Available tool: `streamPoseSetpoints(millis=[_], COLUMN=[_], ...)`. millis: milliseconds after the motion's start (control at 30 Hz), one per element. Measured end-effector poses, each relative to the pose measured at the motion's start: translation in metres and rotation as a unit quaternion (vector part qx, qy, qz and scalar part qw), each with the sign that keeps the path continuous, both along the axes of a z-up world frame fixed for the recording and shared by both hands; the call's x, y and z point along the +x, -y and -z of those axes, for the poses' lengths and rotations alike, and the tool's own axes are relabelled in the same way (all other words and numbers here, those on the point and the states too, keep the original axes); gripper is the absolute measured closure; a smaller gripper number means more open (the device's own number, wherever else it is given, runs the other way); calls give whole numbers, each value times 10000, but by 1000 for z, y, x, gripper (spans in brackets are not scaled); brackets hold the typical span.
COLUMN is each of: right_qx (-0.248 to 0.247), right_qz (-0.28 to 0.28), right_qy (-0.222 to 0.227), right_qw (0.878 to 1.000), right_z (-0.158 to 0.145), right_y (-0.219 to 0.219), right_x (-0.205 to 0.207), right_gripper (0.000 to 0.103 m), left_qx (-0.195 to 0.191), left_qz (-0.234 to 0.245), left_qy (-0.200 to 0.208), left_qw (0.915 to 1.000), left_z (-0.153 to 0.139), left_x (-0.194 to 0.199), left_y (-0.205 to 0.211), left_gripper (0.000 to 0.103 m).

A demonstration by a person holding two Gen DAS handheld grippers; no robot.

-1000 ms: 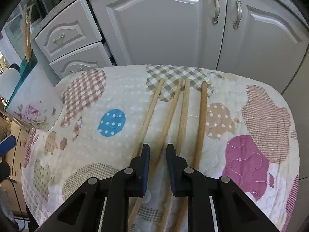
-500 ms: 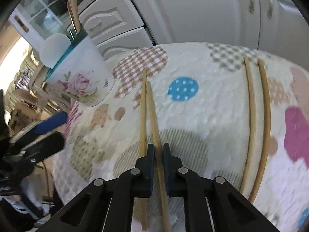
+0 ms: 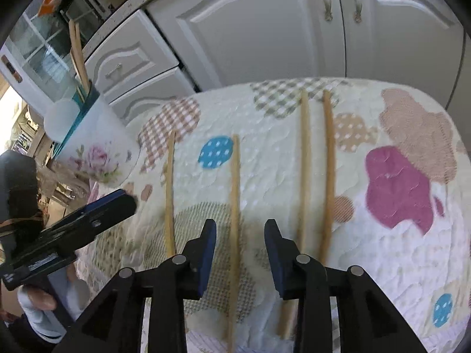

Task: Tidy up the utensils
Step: 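Grasp a chopstick with the right gripper while the left gripper grasps another chopstick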

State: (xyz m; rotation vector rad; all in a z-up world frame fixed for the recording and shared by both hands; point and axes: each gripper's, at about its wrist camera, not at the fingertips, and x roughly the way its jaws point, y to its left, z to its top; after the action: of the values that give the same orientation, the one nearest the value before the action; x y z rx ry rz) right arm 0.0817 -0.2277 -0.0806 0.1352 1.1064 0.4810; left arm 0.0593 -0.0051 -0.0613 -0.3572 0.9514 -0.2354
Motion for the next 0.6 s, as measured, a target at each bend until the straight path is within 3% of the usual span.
streamPoseSetpoints(millis=[67, 133, 200, 333, 400, 467, 600], right_qx=[-29, -20, -2, -129, -401, -527, -401], right_qz=[22, 9, -46, -321, -404, -397, -624], right_qy=[36, 61, 97, 138, 156, 191, -54], right_qw=[10000, 10000, 9999, 9993, 9983, 9976, 9972], right_z=[-2, -4, -5, 0, 9, 12, 10], right_y=[2, 2, 0, -21, -33, -34, -24], right_x=[4, 8, 12, 19, 23, 21, 5], right_gripper=[71, 71, 71, 74, 89, 95, 97], left_qx=[33, 146, 453, 322, 332, 322, 249], left_qz=[-76, -91, -115, 125, 244, 366, 690], left_qy=[-18, -93, -19, -104, -137, -184, -364], left_qw=[10000, 9998, 9989, 9993, 9991, 9986, 9966], left_z=[6, 14, 18, 21, 20, 18, 16], left_x=[12, 21, 26, 23, 15, 4, -28], left_y=[8, 15, 21, 19, 17, 14, 5], left_gripper=[45, 58, 89, 91, 93, 95, 96])
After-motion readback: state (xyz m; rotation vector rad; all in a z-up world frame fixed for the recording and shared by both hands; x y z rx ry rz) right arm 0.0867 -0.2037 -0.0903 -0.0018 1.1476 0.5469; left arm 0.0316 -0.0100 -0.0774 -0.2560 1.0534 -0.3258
